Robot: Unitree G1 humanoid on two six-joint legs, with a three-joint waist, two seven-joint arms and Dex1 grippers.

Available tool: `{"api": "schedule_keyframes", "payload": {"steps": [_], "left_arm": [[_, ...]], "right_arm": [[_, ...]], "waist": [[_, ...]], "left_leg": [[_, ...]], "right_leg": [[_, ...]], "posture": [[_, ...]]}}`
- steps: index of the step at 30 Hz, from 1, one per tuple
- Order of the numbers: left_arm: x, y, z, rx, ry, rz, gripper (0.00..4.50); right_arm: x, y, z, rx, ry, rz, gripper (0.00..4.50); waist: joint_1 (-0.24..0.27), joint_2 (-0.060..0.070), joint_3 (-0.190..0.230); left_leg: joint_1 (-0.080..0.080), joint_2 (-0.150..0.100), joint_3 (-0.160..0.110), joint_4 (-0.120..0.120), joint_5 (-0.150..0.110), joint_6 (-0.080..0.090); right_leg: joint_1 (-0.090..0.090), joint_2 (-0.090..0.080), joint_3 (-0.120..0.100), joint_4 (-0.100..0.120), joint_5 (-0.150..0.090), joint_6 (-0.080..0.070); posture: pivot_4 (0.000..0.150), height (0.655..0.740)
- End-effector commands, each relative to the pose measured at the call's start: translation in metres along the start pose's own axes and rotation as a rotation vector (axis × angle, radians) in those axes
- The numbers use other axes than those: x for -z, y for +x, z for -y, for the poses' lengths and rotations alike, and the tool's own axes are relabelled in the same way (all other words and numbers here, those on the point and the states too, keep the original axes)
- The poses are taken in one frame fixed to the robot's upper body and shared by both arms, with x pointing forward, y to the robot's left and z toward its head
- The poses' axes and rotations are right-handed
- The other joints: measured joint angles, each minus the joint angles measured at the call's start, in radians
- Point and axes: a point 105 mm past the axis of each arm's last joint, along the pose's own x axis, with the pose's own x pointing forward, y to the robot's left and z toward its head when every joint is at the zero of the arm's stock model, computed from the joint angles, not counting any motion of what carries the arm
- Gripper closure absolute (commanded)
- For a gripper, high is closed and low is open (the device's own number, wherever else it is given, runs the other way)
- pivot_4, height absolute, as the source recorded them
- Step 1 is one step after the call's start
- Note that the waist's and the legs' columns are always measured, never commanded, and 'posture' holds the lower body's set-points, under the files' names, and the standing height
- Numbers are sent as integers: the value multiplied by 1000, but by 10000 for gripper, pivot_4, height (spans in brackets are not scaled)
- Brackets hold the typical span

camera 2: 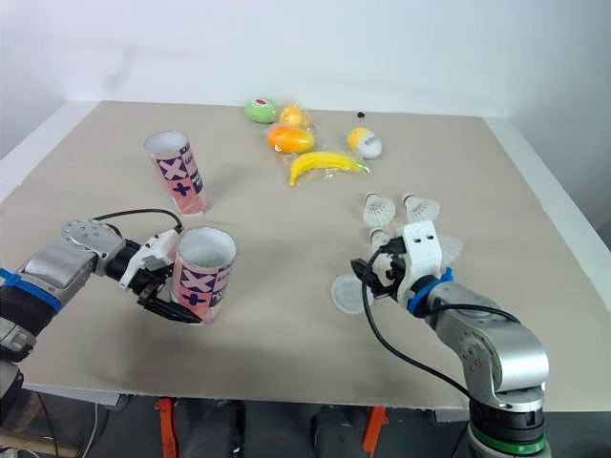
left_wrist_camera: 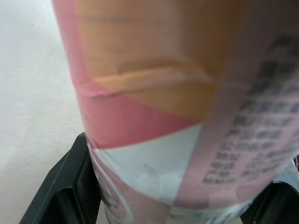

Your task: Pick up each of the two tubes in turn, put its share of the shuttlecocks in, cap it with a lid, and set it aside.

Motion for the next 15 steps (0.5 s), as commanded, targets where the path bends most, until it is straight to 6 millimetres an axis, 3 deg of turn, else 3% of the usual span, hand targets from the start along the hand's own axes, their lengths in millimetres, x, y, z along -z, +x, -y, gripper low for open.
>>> {"api": "schedule_keyframes", "payload": {"steps": [1,6,7,11,15], "left_arm": [[-4,0,-1,-1,25,-2,12300],[-4,0,0,-3,24,0,12300],[-3,0,0,-3,24,0,12300],[-4,-1,-1,-7,24,0,12300],[-4,-2,-1,-12,25,-3,12300]], "right_arm": [[-9,6,4,21,-37,33,2647],[-7,18,10,56,-52,28,2647],[-6,21,13,73,-64,23,4916],[-8,24,17,89,-98,33,18061],[-14,21,14,68,-148,44,36044]], "waist": [[0,0,0],[1,0,0],[1,0,0],[1,0,0],[1,0,0]], "left_leg": [[0,0,0,0,0,0],[0,0,0,0,0,0],[0,0,0,0,0,0],[0,0,0,0,0,0],[0,0,0,0,0,0]], "right_leg": [[0,0,0,0,0,0],[0,0,0,0,0,1],[0,0,0,0,0,1],[0,0,0,0,0,1],[0,0,0,0,-1,1]], "posture": [[1500,7321],[1500,7321],[1500,7321],[1500,7321],[1500,7321]]}}
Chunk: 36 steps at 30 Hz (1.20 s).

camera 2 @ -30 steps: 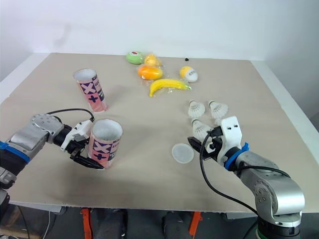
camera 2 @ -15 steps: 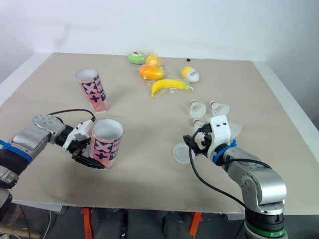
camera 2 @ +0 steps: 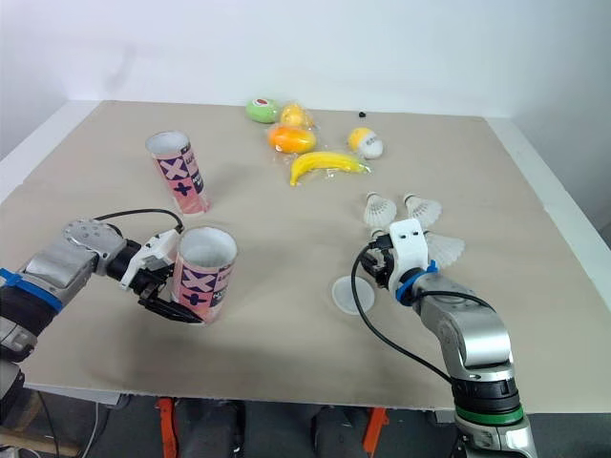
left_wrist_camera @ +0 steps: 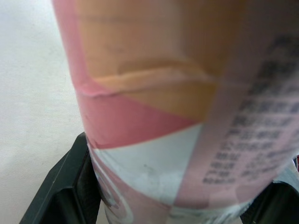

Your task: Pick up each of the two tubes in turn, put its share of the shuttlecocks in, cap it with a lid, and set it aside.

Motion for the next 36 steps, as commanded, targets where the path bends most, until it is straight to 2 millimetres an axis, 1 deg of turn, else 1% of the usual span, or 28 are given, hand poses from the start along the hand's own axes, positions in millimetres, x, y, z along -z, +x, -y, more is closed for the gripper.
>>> {"api": "schedule_keyframes", "payload": {"steps": [1,2,6,7,10,12,15,17,19,21,24,26,31,35,36], "left_arm": [[-4,-2,-1,-13,25,-5,12300],[-4,-2,-2,-14,26,-4,12300],[-4,-3,-2,-14,28,-4,12300],[-4,-2,-2,-13,28,-4,12300],[-4,-1,-3,-11,29,-3,12300],[-4,0,-3,-9,29,-3,12300],[-5,1,-4,-5,32,-3,12300],[-6,2,-6,-3,36,-6,12300],[-7,3,-8,-3,41,-10,12300],[-7,3,-9,-4,43,-12,12300],[-8,3,-10,-3,44,-14,12300],[-8,3,-10,-1,45,-18,12300],[-9,1,-9,1,45,-25,12300],[-9,0,-8,5,45,-37,12300],[-9,0,-9,5,46,-38,12300]], "right_arm": [[-24,-6,-2,-11,-69,77,39246],[-28,-8,-4,-21,-86,82,44001],[-44,-16,-13,-56,-119,121,44001],[-48,-19,-19,-86,-128,132,44001],[-67,-32,-47,-244,-187,194,44001],[-75,-38,-61,-332,-234,217,44001],[-99,-59,-94,-551,-484,317,44001],[-108,-71,-109,-686,-649,349,44001],[-117,-79,-118,-802,-798,358,44001],[-125,-80,-121,-852,-879,366,44001],[-142,-77,-127,-901,-982,390,44001],[-149,-73,-131,-930,-1032,394,44001],[-150,-62,-139,-985,-1137,362,44001],[-154,-60,-156,-1087,-1192,363,44001],[-155,-59,-158,-1104,-1191,359,41416]], "waist": [[0,0,0],[0,0,0],[0,0,0],[0,0,0],[0,0,0],[0,0,0],[2,0,0],[2,4,2],[3,5,3],[4,5,3],[3,5,3],[3,5,3],[6,5,3],[5,6,3],[5,6,3]], "left_leg": [[0,0,0,0,0,0],[0,0,0,0,0,0],[0,0,0,0,0,0],[0,0,0,0,0,0],[0,0,0,0,0,0],[0,0,0,0,0,0],[0,0,0,0,0,0],[0,0,1,0,0,0],[0,0,2,1,0,0],[0,0,2,1,0,0],[0,1,3,1,0,0],[0,1,4,1,0,0],[0,1,4,-1,0,0],[-1,1,4,-2,0,0],[-1,1,4,-2,0,0]], "right_leg": [[0,0,0,0,0,0],[0,0,0,0,0,0],[0,0,0,0,0,0],[0,0,0,0,0,0],[0,0,0,0,0,0],[0,0,0,0,0,0],[0,-1,0,0,0,0],[0,-2,0,-1,0,0],[0,-3,-1,-1,0,0],[0,-3,-2,-1,0,0],[-1,-3,-2,-1,1,-1],[-2,-3,-2,-1,1,-1],[-2,-3,-2,-1,0,-2],[-3,-3,-2,-1,0,-2],[-4,-3,-2,-1,0,-2]], "posture": [[1500,7321],[1500,7321],[1500,7321],[1500,7321],[1500,7321],[1500,7321],[1500,7321],[1500,7321],[1500,7321],[1500,7321],[1500,7321],[1500,7321],[1500,7321],[1500,7321],[1500,7321]]}}
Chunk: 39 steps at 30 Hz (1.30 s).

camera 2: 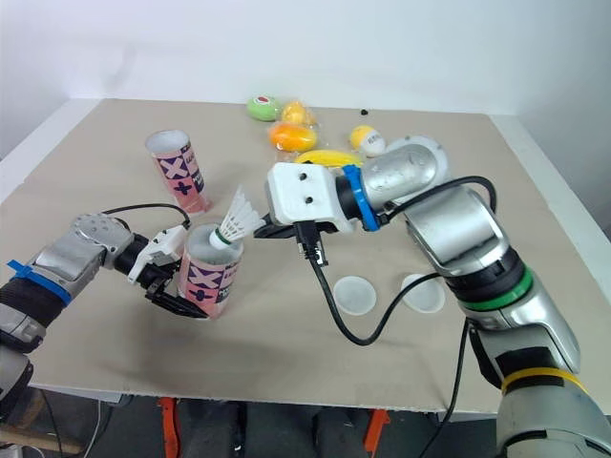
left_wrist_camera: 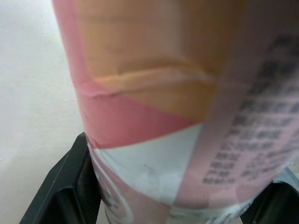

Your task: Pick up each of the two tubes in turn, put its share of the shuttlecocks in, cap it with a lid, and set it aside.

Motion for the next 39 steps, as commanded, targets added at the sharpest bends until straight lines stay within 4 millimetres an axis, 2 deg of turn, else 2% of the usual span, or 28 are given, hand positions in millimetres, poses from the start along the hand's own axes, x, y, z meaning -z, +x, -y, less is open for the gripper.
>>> {"api": "schedule_keyframes", "payload": {"steps": [1,2,6,9,11,14,17,18,21,23,25,26,27,32,36,39], "left_arm": [[-3,-3,-1,-5,12,-20,12300],[-3,-4,-2,-5,14,-21,12300],[-5,-4,-3,-7,15,-20,12300],[-6,-4,-3,-6,15,-16,12300],[-6,-3,-4,-6,15,-16,12300],[-7,-3,-5,-6,16,-16,12300],[-8,-3,-7,-8,19,-17,12300],[-9,-4,-8,-10,21,-18,12300],[-10,-4,-9,-12,26,-18,12300],[-11,-4,-10,-14,28,-16,12300],[-11,-4,-11,-15,29,-15,12300],[-11,-4,-11,-16,29,-15,12300],[-11,-4,-11,-17,28,-14,12300],[-10,-5,-10,-22,24,-5,12300],[-9,-3,-9,-23,21,6,12300],[-8,-3,-8,-22,17,14,12300]], "right_arm": [[-17,0,8,-51,-70,29,37622],[-20,0,10,-68,-57,42,36367],[-32,-2,16,-95,-16,111,18465],[-45,-8,19,-111,81,220,10240],[-45,-11,20,-122,159,256,1161],[-31,-12,33,-49,221,241,461],[-21,-5,41,-17,236,213,461],[-20,-2,44,-6,249,211,5769],[-18,6,38,-59,217,190,16821],[-16,15,37,-98,179,154,27351],[-15,20,35,-135,150,127,35413],[-15,21,34,-157,141,121,41574],[-15,22,33,-183,131,111,44776],[-12,37,31,-280,81,30,44776],[-8,53,17,-438,24,-45,44776],[-9,64,12,-481,22,-36,44776]], "waist": [[0,0,0],[1,0,0],[1,0,0],[1,0,0],[1,0,0],[1,0,0],[0,0,0],[0,0,0],[0,0,0],[0,0,0],[0,1,0],[0,1,0],[0,1,0],[-1,1,1],[-1,1,1],[-1,1,1]], "left_leg": [[0,0,0,0,0,0],[0,1,0,0,0,0],[0,0,0,0,0,0],[0,1,0,0,0,0],[0,1,-1,0,0,0],[0,0,-1,0,0,0],[0,1,-1,0,0,0],[0,1,-1,0,0,0],[0,1,-1,0,0,0],[-1,0,-1,0,0,0],[-2,0,-1,0,0,0],[-2,0,-1,-1,0,0],[-2,0,-1,-1,0,0],[-3,0,-2,-1,0,0],[-3,0,-2,0,0,0],[-3,0,-4,1,0,0]], "right_leg": [[0,0,0,1,0,1],[0,1,0,1,1,1],[0,0,0,1,2,-2],[0,1,0,1,2,-3],[0,1,-1,2,3,-3],[0,0,-1,2,4,-3],[-1,1,-1,2,3,-4],[-1,1,-1,2,3,-4],[-1,1,-1,4,3,-3],[-2,1,-1,4,4,-3],[-3,1,-1,4,3,-3],[-4,2,-1,5,3,-3],[-4,2,-1,5,2,-3],[-4,2,-1,6,1,-3],[-5,3,-1,11,0,-4],[-5,3,-1,13,-3,-5]], "posture": [[1500,7321],[1500,7321],[1500,7321],[1500,7321],[1500,7321],[1500,7321],[1500,7321],[1500,7321],[1500,7321],[1500,7321],[1500,7321],[1500,7321],[1500,7321],[1500,7321],[1500,7321],[1500,7321]]}}
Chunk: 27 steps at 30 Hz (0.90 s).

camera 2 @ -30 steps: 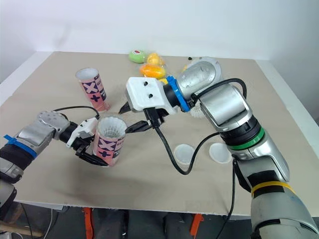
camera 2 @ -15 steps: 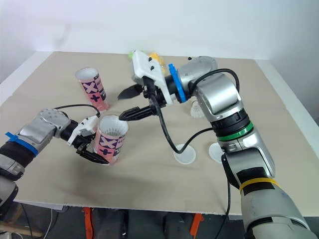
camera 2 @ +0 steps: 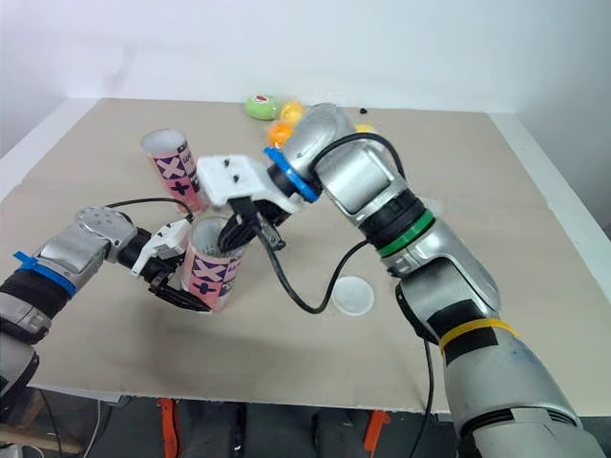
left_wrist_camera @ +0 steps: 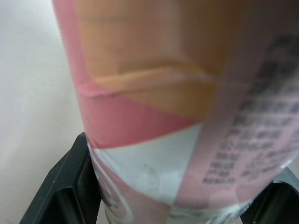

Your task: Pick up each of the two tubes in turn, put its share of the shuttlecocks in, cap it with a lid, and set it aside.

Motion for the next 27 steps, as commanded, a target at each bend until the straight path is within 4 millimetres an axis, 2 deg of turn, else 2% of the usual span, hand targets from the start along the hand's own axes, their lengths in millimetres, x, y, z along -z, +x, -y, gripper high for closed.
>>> {"api": "schedule_keyframes", "payload": {"steps": [1,8,12,18,23,27], "left_arm": [[-3,-2,1,-14,12,15,12300],[-3,-3,1,-27,12,23,12300],[-4,-3,0,-31,13,28,12300],[-3,-1,1,-30,13,36,12300],[-5,3,0,-25,21,51,12300],[-12,8,-3,-29,63,107,12300]], "right_arm": [[-8,8,-4,-94,-43,-10,44776],[-4,38,-9,-181,-35,-22,44776],[-5,39,-2,-160,-22,-6,44776],[-21,-2,8,-79,15,76,44776],[-32,-46,2,-27,33,122,44776],[-28,-78,-5,50,23,107,44776]], "waist": [[0,0,0],[0,0,0],[0,0,0],[0,0,0],[3,0,1],[1,1,1]], "left_leg": [[0,0,-1,0,0,0],[0,0,-5,-1,0,0],[0,0,-8,0,0,0],[0,1,-10,0,0,-1],[0,0,-11,-1,0,-1],[0,0,-11,-1,0,-1]], "right_leg": [[0,0,0,0,0,0],[1,1,-2,1,-3,-2],[2,4,-4,2,-3,-2],[2,4,-6,3,-3,-3],[3,4,-7,3,-4,-3],[3,3,-7,3,-4,-3]], "posture": [[1500,7321],[1500,7321],[1500,7321],[1500,7321],[1500,7321],[1500,7321]]}}
